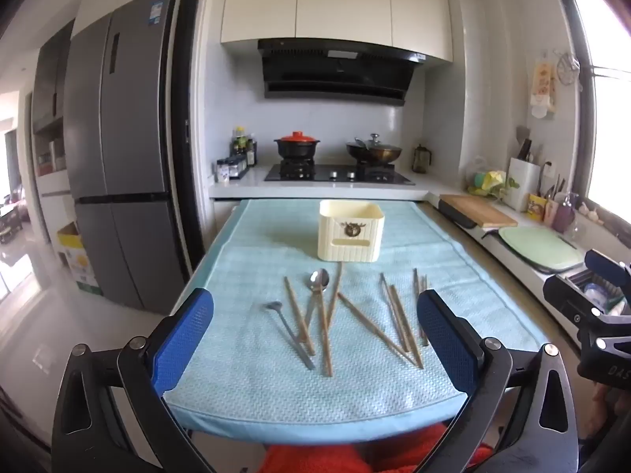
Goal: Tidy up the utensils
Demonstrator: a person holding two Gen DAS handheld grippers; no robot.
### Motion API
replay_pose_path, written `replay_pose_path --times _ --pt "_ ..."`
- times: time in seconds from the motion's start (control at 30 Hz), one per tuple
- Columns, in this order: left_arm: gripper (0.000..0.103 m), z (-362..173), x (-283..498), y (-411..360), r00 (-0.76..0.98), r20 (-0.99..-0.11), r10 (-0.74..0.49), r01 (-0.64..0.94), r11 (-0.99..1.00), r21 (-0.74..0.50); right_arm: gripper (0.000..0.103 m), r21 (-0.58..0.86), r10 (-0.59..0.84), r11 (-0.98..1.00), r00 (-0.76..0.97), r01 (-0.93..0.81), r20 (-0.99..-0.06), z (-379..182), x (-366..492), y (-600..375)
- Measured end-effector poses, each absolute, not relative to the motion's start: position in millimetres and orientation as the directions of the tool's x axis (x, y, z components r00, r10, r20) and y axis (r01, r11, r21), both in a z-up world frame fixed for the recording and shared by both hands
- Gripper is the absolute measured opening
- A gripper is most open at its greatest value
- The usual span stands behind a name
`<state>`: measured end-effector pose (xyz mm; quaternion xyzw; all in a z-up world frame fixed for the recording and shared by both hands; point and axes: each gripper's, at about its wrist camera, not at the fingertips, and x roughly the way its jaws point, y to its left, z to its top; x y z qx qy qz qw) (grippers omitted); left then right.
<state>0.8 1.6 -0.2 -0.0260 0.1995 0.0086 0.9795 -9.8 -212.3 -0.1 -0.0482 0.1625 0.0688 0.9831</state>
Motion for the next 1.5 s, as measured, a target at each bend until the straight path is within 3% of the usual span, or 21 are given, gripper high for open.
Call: replay_pose_path --times 1.5 --pt "0.103 -7.8 5.6 -1.5 0.913 -0.409 0.002 -0.024 0.999 -0.049 0.103 -0.061 0.127 0.986 0.940 -0.153 -0.317 -0.9 -10.2 -212.7"
